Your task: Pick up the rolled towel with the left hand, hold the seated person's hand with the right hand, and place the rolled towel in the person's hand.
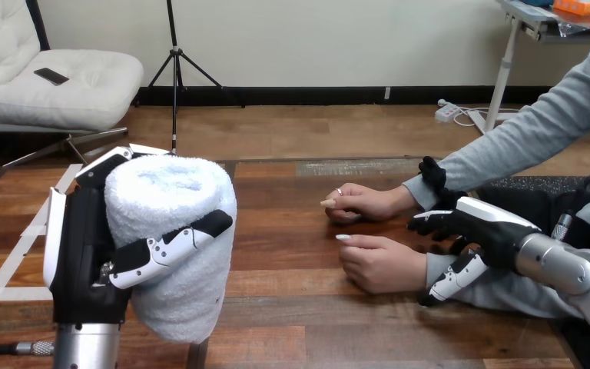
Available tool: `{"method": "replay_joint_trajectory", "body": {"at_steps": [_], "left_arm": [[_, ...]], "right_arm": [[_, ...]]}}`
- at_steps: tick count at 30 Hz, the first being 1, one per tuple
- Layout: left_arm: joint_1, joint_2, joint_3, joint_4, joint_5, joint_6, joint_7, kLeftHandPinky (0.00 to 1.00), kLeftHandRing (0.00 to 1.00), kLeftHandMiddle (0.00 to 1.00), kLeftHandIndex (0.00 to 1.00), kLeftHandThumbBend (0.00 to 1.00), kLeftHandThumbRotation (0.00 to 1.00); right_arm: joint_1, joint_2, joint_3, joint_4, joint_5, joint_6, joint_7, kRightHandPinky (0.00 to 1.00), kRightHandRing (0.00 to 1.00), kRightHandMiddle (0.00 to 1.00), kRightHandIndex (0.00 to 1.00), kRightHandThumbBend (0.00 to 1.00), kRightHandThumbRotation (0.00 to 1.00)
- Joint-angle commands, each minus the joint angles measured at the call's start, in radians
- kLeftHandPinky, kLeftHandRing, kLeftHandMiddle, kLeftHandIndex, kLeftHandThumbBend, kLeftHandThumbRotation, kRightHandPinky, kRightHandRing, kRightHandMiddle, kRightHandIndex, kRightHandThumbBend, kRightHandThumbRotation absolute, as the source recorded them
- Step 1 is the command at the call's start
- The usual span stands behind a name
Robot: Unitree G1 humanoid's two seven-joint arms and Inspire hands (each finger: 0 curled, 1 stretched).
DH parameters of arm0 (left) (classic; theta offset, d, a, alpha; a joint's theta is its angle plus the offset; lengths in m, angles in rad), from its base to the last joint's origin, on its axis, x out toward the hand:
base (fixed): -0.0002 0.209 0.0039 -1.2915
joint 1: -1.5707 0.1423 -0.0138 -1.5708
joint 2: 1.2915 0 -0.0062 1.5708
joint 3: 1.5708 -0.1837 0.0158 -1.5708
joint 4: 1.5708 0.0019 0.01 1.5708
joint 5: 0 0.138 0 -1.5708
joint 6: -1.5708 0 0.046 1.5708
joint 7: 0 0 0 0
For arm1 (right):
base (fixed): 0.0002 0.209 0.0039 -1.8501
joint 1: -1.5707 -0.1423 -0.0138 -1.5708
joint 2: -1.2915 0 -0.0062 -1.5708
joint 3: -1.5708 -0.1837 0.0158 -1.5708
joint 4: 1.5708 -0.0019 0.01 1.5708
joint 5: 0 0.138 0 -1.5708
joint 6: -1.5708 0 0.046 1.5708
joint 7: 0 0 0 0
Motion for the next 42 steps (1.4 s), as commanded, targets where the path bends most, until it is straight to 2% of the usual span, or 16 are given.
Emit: {"method": "replay_joint_trajectory", "body": {"at_steps": [1, 7, 19, 30, 42], "left_arm": [[-0.068, 0.004, 0.020, -0.012, -0.001, -0.030, 0.008, 0.27, 0.33, 0.39, 0.43, 0.67, 0.00], [-0.066, 0.006, 0.022, -0.012, -0.001, -0.033, 0.007, 0.27, 0.33, 0.39, 0.43, 0.67, 0.00], [-0.064, 0.002, 0.025, -0.015, -0.011, -0.029, 0.000, 0.27, 0.33, 0.39, 0.43, 0.67, 0.00], [-0.060, 0.001, 0.027, -0.016, -0.011, -0.031, -0.006, 0.27, 0.33, 0.39, 0.43, 0.67, 0.00], [-0.058, -0.002, 0.032, -0.016, -0.005, -0.033, -0.003, 0.27, 0.33, 0.39, 0.43, 0.67, 0.00]], "right_arm": [[-0.058, -0.046, 0.012, 0.026, -0.012, 0.033, 0.002, 0.76, 0.86, 0.89, 0.88, 1.00, 0.13], [-0.068, -0.048, 0.037, 0.031, -0.034, 0.043, -0.013, 0.75, 0.85, 0.88, 0.87, 1.00, 0.11], [-0.077, -0.048, 0.028, 0.036, -0.024, 0.057, -0.002, 0.76, 0.85, 0.87, 0.86, 1.00, 0.10], [-0.080, -0.058, 0.037, 0.032, -0.033, 0.039, 0.006, 0.73, 0.80, 0.82, 0.82, 1.00, 0.11], [-0.080, -0.065, 0.052, 0.027, -0.047, 0.043, 0.011, 0.70, 0.76, 0.79, 0.80, 1.00, 0.10]]}}
